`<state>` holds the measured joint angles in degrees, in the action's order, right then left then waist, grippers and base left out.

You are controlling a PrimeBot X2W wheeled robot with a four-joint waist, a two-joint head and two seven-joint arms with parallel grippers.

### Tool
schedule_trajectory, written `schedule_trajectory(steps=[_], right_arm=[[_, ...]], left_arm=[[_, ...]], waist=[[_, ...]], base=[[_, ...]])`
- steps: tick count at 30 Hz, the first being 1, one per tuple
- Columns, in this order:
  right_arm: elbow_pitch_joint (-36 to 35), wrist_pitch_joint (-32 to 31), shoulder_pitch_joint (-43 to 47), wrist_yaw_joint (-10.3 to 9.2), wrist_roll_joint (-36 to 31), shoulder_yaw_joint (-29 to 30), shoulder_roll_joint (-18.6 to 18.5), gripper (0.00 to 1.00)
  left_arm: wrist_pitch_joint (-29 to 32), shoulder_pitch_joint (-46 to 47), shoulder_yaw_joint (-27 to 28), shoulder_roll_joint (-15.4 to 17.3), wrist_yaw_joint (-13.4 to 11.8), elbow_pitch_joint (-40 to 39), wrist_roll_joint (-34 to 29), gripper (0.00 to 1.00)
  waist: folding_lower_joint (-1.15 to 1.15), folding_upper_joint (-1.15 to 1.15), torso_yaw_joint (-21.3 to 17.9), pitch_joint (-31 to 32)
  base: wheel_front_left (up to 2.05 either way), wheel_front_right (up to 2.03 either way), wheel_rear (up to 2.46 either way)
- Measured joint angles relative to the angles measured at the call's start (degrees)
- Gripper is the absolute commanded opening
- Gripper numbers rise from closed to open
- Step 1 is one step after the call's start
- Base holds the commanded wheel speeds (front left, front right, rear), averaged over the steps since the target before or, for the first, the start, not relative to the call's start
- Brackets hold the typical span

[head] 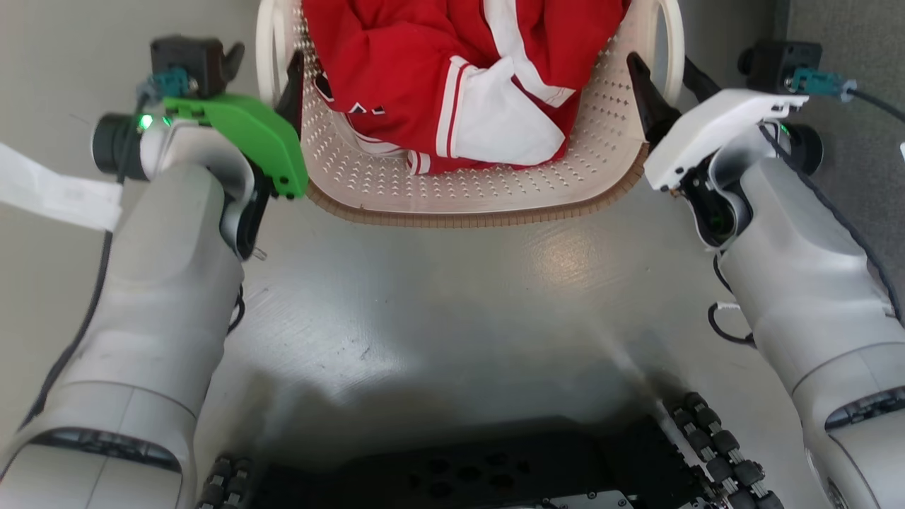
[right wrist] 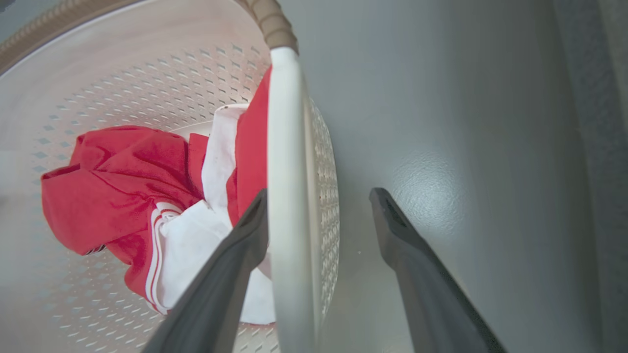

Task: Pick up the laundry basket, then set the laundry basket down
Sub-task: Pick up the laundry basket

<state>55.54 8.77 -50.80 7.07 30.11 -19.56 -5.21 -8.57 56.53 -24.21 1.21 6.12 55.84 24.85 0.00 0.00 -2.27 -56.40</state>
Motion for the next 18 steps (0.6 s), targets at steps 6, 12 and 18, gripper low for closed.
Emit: schedule_trajectory(steps=[6,12,18], right_arm=[[1.22,0.35,-1.99,0.01,0.73,-0.94,0.37,1.0],[2.6,0.79,-2.81,0.01,1.26,-1.75,0.7,1.0],[3.15,1.8,-3.85,0.05,1.77,-3.09,0.89,0.0]], left_arm=[[0.04,1.87,-0.87,0.0,0.16,1.64,1.16,1.0],[0.29,2.13,-1.74,0.0,0.16,3.12,2.24,0.82],[0.22,3.06,-2.56,-0.42,0.75,3.61,3.46,0.0]], waist=[[0.0,0.0,-0.42,-1.43],[0.0,0.0,-0.61,-1.77],[0.0,0.0,-0.76,-1.85]], base=[[0.0,0.0,0.0],[0.0,0.0,0.0],[0.0,0.0,0.0]])
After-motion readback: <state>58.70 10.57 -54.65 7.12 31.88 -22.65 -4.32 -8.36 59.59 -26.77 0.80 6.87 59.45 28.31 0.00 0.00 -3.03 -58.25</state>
